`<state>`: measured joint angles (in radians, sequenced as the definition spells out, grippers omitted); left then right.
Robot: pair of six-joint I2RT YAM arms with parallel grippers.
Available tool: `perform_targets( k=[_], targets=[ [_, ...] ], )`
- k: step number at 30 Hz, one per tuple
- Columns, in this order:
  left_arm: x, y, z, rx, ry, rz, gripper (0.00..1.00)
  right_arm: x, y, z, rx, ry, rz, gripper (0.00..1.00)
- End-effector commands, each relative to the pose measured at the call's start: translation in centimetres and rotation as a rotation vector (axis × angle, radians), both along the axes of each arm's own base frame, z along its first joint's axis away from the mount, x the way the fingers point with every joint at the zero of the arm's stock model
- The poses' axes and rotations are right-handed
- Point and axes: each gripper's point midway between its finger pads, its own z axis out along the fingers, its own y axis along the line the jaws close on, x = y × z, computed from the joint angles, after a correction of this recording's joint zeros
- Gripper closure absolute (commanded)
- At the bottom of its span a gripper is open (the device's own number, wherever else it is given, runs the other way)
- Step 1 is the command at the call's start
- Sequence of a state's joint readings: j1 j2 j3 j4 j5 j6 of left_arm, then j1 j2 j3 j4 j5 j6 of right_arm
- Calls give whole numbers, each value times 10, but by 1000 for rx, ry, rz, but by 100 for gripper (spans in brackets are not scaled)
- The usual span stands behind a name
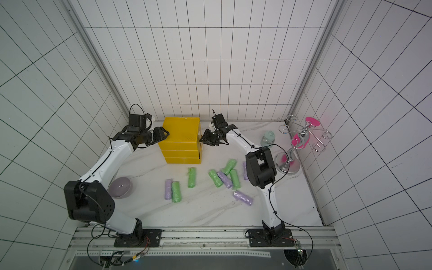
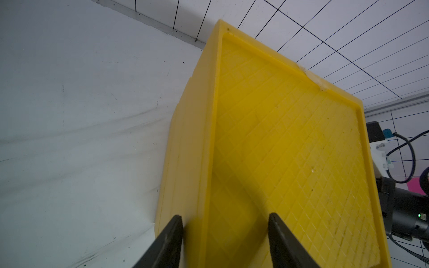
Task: Sort the rolls of trash bags by color and place them into the drawer
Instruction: Open the drawer in the storage box.
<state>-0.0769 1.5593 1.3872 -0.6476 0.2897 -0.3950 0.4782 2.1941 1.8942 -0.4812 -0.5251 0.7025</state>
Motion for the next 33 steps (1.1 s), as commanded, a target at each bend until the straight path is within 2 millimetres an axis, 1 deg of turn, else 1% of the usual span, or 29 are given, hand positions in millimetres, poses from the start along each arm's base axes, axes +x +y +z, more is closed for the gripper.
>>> perform_targets(
  k=[1,2,3,9,15,21,24,29,31,33],
  targets=[
    [-4,-3,-12,13,34,-25,42,5,-14,-13,-92,4,-38,76],
    [-4,-3,-12,14,34,-24,43,5,-18,-13,-107,1,-46,80],
    [-4,-2,-12,15,34,-24,42,5,-21,-13,-117,0,-50,82],
    [-4,-2,-11,15,34,-22,42,4,-48,-4,-194,-36,-77,90],
    [-4,-1,-10,13,34,-19,43,2,-84,6,-288,-72,-105,93],
    [-4,-1,-11,12,36,-18,42,2,-125,8,-328,-68,-153,94],
    [-4,-1,-13,13,41,-19,42,3,-134,8,-321,-61,-160,94],
    [-5,-1,-13,13,45,-18,42,3,-132,11,-307,-64,-153,93],
    [-4,0,-14,13,45,-17,42,3,-130,14,-291,-66,-151,91],
    [-4,-1,-12,12,43,-18,42,2,-127,16,-276,-69,-144,85]
  ],
)
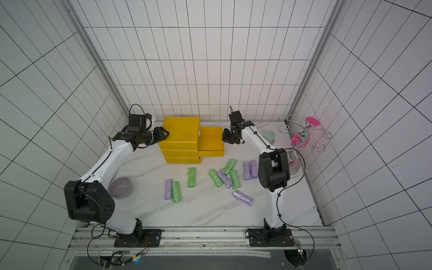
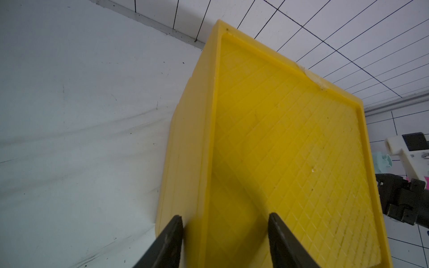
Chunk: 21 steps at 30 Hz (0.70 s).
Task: Sort the rolls of trash bags by color and place them into the drawer
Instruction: Open the drawer in the storage box.
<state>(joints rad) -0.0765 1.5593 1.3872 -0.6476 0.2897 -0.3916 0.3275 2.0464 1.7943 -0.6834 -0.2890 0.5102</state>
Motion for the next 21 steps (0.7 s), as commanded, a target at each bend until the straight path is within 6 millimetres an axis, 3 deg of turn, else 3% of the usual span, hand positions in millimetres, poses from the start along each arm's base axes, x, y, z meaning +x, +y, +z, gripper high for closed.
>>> perform_targets(
  k=[1,5,8,17,21],
  targets=[
    [-4,-1,-13,11,47,-17,42,-5,2,20,30,-38,7,81],
    [-4,-1,-11,11,41,-17,42,-6,0,32,31,-66,3,66],
    [-3,-1,-9,9,38,-17,42,-7,-3,43,27,-91,-5,60],
    [-2,-1,-3,7,25,-14,43,-16,-4,65,9,-140,0,59],
    [-2,2,13,11,-11,1,39,-35,3,77,-25,-175,48,58]
  ],
)
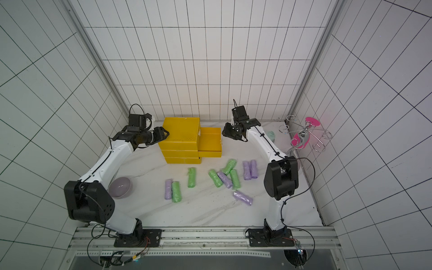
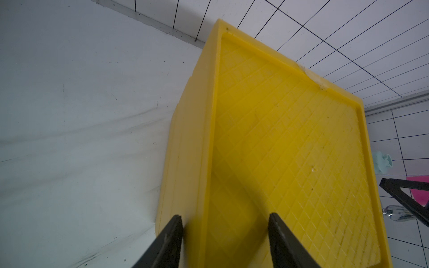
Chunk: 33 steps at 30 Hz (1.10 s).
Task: Sort the rolls of trash bags by color and place them into the drawer
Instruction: Open the drawer in the storage box.
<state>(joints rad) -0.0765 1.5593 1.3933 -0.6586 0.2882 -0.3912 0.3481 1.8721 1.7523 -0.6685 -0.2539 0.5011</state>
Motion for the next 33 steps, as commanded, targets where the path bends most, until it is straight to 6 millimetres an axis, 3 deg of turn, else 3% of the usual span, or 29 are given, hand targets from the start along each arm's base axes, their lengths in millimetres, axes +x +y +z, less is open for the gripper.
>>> perform_targets(
  k=[1,8,14,19,24,28,33],
  targets=[
    [-1,3,17,13,-30,7,37,-25,5,9,-56,-32,48,58],
    [-7,11,56,18,-134,54,31,-77,6,2,-146,-54,134,55],
    [-31,12,72,-15,-164,66,31,-129,-8,-43,-201,42,186,50],
    [-70,6,60,-64,-144,53,31,-181,-29,-82,-239,165,207,46],
    [-107,-16,32,-87,-90,9,31,-229,-47,-111,-258,286,219,41],
    [-131,-46,12,-85,-48,-55,32,-254,-62,-128,-292,356,203,37],
    [-147,-69,-1,-134,-5,-98,32,-265,-63,-134,-354,404,183,34]
  ],
)
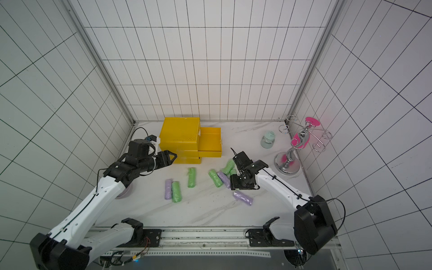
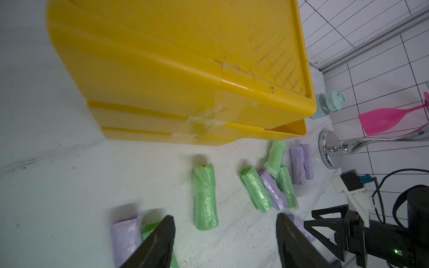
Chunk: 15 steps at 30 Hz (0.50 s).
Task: Sort the rolls of trash bags by color and place them into the drawer
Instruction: Pick up the roll of trash bags from the center of the board.
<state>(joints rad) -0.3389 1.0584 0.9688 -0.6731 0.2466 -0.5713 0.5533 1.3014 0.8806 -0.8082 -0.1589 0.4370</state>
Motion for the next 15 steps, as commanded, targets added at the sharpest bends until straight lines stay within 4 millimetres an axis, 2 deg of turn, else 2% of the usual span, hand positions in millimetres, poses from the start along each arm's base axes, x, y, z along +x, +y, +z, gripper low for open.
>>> perform_targets(
  k=[1,10,15],
  targets=[
    [-5,-7,3,-42,-4,10,32,-15,-14,-12,-105,56,-33,34],
    [-13,-19,-3,-67,21,-41,32,-22,-30,-47,-241,86,-74,33],
    [-13,-22,-4,-71,20,-59,32,-28,-29,-59,-261,119,-67,31]
  ],
)
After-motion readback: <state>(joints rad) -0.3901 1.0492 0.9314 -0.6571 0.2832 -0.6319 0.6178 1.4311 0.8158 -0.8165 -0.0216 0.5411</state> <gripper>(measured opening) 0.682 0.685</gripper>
